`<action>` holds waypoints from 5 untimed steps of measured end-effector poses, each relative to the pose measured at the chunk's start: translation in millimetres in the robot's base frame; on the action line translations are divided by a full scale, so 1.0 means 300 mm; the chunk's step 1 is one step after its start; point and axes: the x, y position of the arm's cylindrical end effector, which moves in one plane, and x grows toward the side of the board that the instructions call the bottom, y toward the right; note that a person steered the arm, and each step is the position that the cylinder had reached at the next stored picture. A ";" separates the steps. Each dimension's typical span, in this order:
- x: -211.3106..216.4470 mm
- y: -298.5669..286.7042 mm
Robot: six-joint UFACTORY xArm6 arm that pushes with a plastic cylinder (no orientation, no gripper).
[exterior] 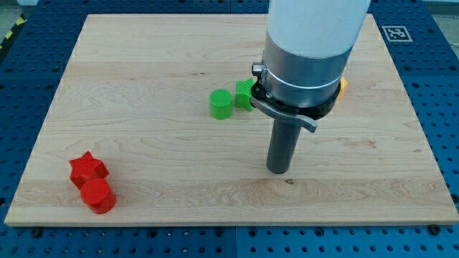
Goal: Move your arm towards the green star
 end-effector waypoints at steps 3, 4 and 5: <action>-0.176 0.000; -0.200 0.000; -0.247 0.000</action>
